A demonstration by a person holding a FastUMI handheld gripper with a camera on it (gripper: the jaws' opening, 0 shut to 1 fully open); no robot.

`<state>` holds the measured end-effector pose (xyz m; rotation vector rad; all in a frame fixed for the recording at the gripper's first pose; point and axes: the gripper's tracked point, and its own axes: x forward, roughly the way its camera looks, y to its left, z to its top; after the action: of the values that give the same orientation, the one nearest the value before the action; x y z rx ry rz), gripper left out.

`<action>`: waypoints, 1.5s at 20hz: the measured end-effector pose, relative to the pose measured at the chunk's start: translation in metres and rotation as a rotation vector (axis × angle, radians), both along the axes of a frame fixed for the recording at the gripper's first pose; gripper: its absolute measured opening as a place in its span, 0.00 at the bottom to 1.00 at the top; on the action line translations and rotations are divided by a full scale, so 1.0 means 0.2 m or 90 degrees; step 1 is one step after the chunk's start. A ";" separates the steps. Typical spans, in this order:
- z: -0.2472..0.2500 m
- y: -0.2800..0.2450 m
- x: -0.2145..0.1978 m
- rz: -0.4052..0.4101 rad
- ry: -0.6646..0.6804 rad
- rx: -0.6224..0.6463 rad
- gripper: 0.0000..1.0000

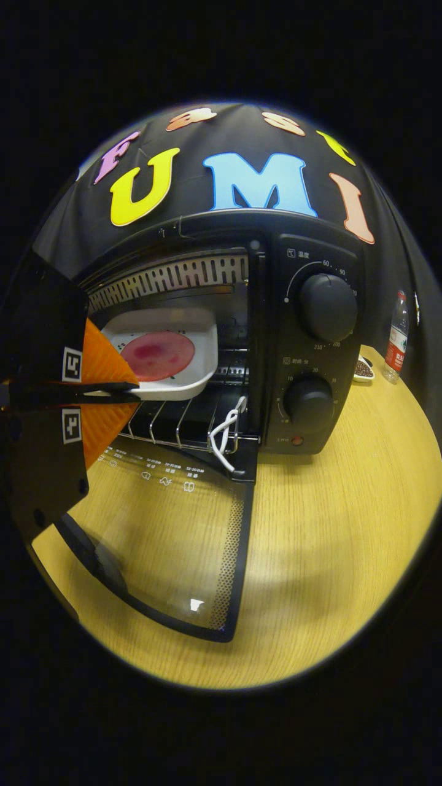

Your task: Open the toaster oven, put the food inside, and close the toaster oven door.

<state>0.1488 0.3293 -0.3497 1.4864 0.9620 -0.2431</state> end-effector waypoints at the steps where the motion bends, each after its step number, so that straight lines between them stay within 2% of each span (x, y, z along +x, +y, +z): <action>1: 0.00 0.00 0.01 0.000 -0.005 -0.001 0.02; 3: 0.03 0.00 0.04 -0.004 -0.029 0.014 0.03; 5: 0.08 0.00 0.07 0.000 -0.066 0.027 0.16; 6: 0.12 0.00 0.08 0.007 -0.083 0.029 0.42; 8: 0.17 -0.04 0.07 0.032 -0.112 -0.001 0.77; 12: 0.31 -0.24 0.01 0.117 -0.211 -0.115 0.97; 18: 0.52 -0.65 -0.05 0.170 -0.333 -0.289 0.98; 21: 0.63 -0.77 -0.15 0.200 -0.388 -0.380 0.98; 27: 0.80 -0.88 -0.43 0.248 -0.487 -0.603 0.97; 30: 0.84 -0.80 -0.57 0.309 -0.538 -0.687 0.97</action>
<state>0.0352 0.1687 -0.1811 0.2479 0.3288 0.2085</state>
